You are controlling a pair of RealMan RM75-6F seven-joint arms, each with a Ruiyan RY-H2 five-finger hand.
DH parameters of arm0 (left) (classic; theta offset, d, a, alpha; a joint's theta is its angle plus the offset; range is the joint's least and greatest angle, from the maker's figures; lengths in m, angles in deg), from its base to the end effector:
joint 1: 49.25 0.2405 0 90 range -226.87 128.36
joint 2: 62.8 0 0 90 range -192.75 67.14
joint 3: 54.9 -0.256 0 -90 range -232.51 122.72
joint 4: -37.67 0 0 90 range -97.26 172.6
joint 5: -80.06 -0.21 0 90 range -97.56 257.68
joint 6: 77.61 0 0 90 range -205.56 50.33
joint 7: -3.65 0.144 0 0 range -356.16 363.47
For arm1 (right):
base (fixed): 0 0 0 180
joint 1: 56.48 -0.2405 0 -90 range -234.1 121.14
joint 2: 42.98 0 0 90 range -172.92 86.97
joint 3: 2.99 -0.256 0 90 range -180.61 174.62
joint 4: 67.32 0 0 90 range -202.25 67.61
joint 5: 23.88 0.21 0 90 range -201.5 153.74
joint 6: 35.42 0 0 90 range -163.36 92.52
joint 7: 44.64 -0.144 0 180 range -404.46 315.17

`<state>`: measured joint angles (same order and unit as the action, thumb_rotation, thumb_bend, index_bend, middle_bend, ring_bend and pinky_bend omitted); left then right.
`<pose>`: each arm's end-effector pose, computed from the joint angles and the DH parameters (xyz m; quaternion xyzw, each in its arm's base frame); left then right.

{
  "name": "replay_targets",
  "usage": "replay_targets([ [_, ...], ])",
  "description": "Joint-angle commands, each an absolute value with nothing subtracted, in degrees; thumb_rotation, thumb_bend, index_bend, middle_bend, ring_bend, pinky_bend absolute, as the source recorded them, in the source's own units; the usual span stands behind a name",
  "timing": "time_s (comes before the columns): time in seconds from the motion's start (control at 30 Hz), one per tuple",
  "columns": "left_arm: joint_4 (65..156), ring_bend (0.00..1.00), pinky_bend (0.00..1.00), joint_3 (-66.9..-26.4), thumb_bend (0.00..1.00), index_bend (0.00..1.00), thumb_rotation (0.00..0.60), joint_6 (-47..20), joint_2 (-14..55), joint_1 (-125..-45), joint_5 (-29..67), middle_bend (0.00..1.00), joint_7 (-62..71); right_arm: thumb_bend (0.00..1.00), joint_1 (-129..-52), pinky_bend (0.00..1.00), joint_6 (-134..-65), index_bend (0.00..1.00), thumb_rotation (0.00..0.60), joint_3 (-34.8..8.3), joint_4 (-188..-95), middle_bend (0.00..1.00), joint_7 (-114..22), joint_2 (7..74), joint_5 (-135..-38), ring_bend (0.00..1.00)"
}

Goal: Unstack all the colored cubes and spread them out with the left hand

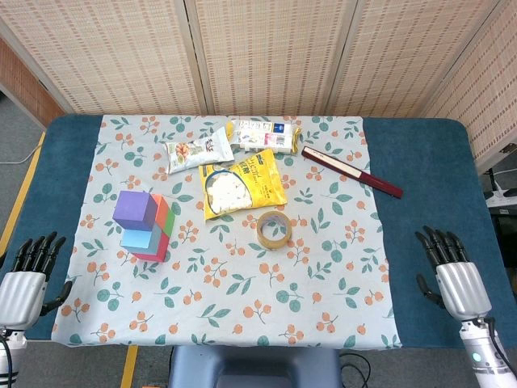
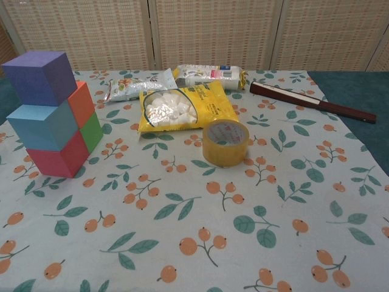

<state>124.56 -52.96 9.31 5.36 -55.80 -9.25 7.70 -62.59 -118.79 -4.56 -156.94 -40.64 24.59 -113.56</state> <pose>-0.3098 0.1876 0.1437 -0.6291 -0.3322 -0.3847 0.5881 -0.3060 -0.1828 0.1333 0.6384 -0.3633 0.3744 0.5660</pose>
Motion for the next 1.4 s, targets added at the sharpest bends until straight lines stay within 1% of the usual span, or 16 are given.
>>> replay_targets([
  [0.03, 123.89, 0.00, 0.05, -52.72, 0.38, 0.00, 0.600, 9.85, 6.17, -56.07, -9.96, 0.00, 6.30, 0.35, -62.65, 0.00, -118.47, 0.00, 0.600, -4.43, -157.22, 0.00, -40.50, 24.50, -113.39, 0.00],
  [0.1, 123.35, 0.00, 0.05, -52.37, 0.38, 0.00, 0.600, 10.29, 6.90, -56.46, -10.56, 0.00, 3.06, 0.35, -62.62, 0.00, -118.29, 0.00, 0.600, -4.23, -157.59, 0.00, -40.45, 24.30, -113.43, 0.00],
  [0.23, 121.04, 0.00, 0.05, -49.87, 0.37, 0.00, 0.600, 12.74, 8.41, -58.75, -13.24, 0.00, -1.83, 0.35, -62.35, 0.00, -118.78, 0.00, 0.600, -4.08, -158.15, 0.00, -40.52, 23.90, -113.69, 0.00],
  [0.3, 121.13, 0.00, 0.05, -48.76, 0.38, 0.00, 0.600, 11.92, 8.32, -60.58, -13.84, 0.00, -2.58, 0.35, -62.32, 0.00, -118.78, 0.00, 0.600, -4.05, -158.18, 0.00, -40.49, 23.87, -113.69, 0.00],
  [0.4, 123.66, 0.00, 0.05, -47.57, 0.39, 0.00, 0.600, 7.43, 6.94, -64.00, -13.45, 0.00, -1.71, 0.35, -62.31, 0.00, -118.74, 0.00, 0.600, -4.03, -158.37, 0.00, -40.39, 23.83, -113.66, 0.00],
  [0.53, 127.07, 0.00, 0.04, -45.73, 0.40, 0.00, 0.600, 0.61, 5.63, -68.91, -12.02, 0.00, 3.44, 0.35, -62.31, 0.00, -118.79, 0.00, 0.600, -3.94, -158.45, 0.00, -40.02, 23.91, -113.91, 0.00],
  [0.67, 129.73, 0.00, 0.03, -44.40, 0.40, 0.00, 0.600, -7.16, 4.29, -73.13, -8.23, 0.00, 6.59, 0.35, -62.52, 0.00, -118.17, 0.00, 0.600, -3.90, -158.48, 0.00, -40.32, 23.78, -113.67, 0.00],
  [0.83, 130.29, 0.00, 0.03, -43.09, 0.39, 0.00, 0.600, -14.12, 4.18, -77.29, -3.25, 0.00, 11.65, 0.35, -62.58, 0.00, -117.92, 0.00, 0.600, -4.25, -158.58, 0.00, -40.18, 23.70, -112.86, 0.00],
  [0.93, 130.83, 0.00, 0.03, -42.58, 0.40, 0.00, 0.600, -16.69, 3.74, -78.87, -0.74, 0.00, 12.80, 0.35, -62.57, 0.00, -117.95, 0.00, 0.600, -4.32, -158.71, 0.00, -40.20, 23.56, -112.77, 0.00],
  [1.13, 130.96, 0.00, 0.03, -42.05, 0.39, 0.00, 0.600, -19.49, 2.95, -81.08, 2.57, 0.00, 14.47, 0.35, -62.62, 0.00, -117.62, 0.00, 0.600, -4.47, -158.85, 0.00, -40.14, 23.41, -112.21, 0.00],
  [1.33, 132.24, 0.00, 0.05, -42.28, 0.39, 0.00, 0.600, -23.78, 0.93, -82.85, 8.06, 0.00, 17.06, 0.35, -62.60, 0.00, -117.59, 0.00, 0.600, -4.65, -159.09, 0.00, -40.15, 23.43, -111.81, 0.00],
  [1.4, 132.81, 0.03, 0.05, -42.43, 0.39, 0.00, 0.600, -25.19, 0.39, -83.51, 10.09, 0.00, 17.89, 0.35, -62.56, 0.00, -117.67, 0.00, 0.600, -4.79, -159.15, 0.00, -40.16, 23.49, -111.56, 0.00],
])
